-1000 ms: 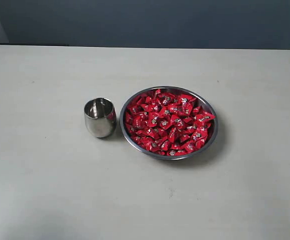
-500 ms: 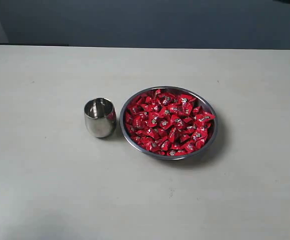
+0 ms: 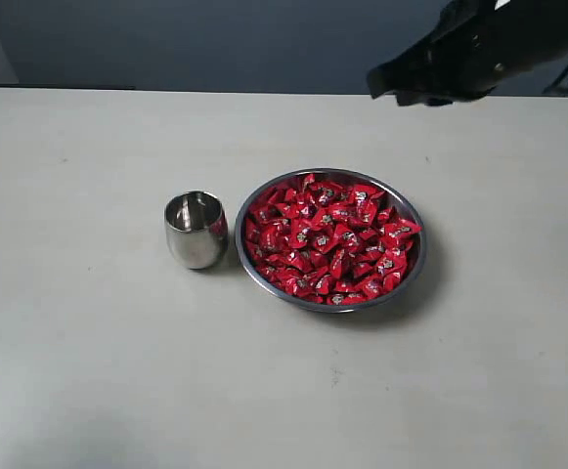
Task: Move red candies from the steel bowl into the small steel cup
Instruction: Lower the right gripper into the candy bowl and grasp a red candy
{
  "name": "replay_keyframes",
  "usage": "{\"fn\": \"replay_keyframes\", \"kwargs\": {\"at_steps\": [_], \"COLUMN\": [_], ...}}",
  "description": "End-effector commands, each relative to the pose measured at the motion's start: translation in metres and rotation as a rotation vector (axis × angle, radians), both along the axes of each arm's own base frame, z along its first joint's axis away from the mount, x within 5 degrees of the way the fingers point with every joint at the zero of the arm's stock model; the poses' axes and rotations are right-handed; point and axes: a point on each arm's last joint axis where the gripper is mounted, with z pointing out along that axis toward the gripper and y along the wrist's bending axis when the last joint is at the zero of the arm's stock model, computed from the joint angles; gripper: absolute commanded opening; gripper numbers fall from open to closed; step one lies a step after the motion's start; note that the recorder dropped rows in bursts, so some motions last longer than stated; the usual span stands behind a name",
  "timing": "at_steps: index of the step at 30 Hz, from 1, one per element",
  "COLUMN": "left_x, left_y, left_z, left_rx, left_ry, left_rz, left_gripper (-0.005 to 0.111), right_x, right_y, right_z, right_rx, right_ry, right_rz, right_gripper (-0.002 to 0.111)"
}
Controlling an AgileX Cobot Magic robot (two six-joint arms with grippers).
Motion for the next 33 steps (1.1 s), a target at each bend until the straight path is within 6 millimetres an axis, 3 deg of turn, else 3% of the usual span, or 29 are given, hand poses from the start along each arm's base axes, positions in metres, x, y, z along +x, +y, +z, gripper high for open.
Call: {"fn": "replay_keyframes", "kwargs": {"at_steps": [1, 7, 13, 18, 24, 33], "left_x": [0.000, 0.000, 0.000, 0.000, 0.000, 0.000], "left_y": [0.000, 0.000, 0.000, 0.000, 0.000, 0.000], "left_z": [0.000, 0.000, 0.000, 0.000, 0.000, 0.000], "left_rx": [0.002, 0.002, 0.002, 0.002, 0.002, 0.002], "left_ry": [-0.012, -0.012, -0.012, -0.012, -0.012, -0.012], "left_rz": [0.002, 0.002, 0.002, 0.002, 0.002, 0.002], "left_gripper": [0.000, 0.000, 0.000, 0.000, 0.000, 0.000], "right_x": [0.018, 0.030, 0.023, 0.002, 0.007, 0.036], "right_y": [0.012, 0.019, 0.021, 0.052, 0.066, 0.070], "right_z": [-0.035, -0.079, -0.098, -0.099, -0.082, -0.062], "right_rx": [-0.006, -0.049, -0.086, -0.180, -0.325, -0.451], "right_ry": [0.047, 0.144, 0.271, 0.202, 0.047, 0.136], "right_rz": [0.000, 0.002, 0.051, 0.249, 0.378, 0.204], "right_gripper": [0.000, 0.000, 0.002, 0.022, 0.022, 0.022]}}
